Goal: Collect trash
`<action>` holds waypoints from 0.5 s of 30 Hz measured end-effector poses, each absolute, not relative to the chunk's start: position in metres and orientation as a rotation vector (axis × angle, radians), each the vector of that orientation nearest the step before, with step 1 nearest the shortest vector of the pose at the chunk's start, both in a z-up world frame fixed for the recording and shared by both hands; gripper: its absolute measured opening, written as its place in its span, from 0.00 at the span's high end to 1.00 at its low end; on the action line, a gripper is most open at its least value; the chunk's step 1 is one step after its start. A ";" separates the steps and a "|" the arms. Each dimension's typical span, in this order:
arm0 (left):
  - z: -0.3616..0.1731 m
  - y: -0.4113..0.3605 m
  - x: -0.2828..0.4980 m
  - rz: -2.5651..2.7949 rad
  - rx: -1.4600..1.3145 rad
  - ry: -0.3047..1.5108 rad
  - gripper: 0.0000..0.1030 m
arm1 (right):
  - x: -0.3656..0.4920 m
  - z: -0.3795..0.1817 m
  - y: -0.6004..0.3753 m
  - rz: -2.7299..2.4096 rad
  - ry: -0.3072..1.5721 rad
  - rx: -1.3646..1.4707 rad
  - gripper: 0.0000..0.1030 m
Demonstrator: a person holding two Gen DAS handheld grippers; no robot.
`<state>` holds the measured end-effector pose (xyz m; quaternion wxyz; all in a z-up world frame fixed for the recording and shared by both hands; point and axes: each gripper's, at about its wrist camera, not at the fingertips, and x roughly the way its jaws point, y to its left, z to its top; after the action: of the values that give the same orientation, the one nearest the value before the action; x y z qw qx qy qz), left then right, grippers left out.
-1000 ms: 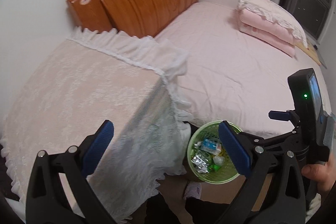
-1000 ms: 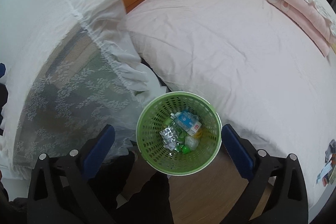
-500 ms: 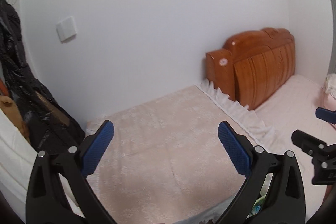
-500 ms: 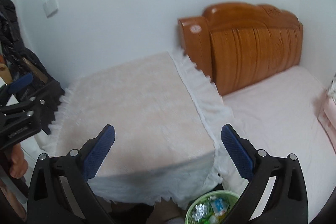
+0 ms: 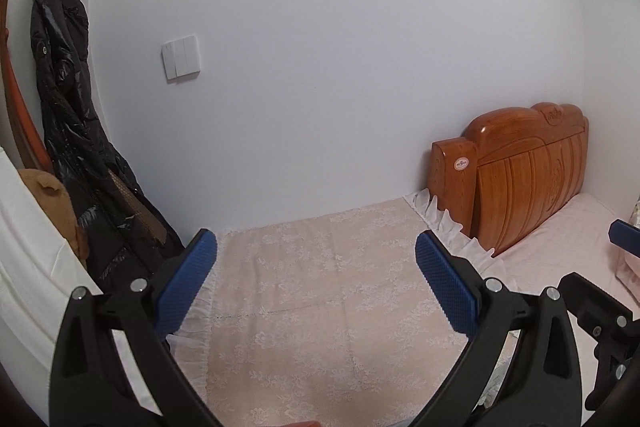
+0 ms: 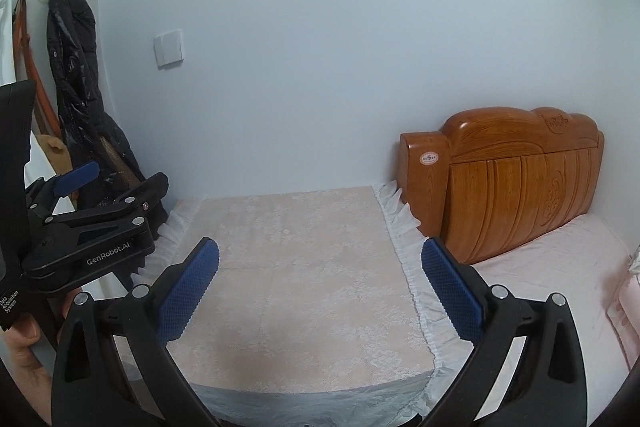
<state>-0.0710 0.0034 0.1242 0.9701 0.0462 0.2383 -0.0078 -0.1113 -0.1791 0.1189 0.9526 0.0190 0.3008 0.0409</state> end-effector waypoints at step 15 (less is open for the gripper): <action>0.115 0.008 -0.063 -0.041 0.085 0.518 0.07 | -0.108 0.115 -0.171 0.060 0.642 0.034 0.02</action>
<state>-0.0626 0.0081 0.1152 0.9655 0.0421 0.2562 -0.0205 -0.1075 -0.1705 0.1147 0.9483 0.0168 0.3155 0.0296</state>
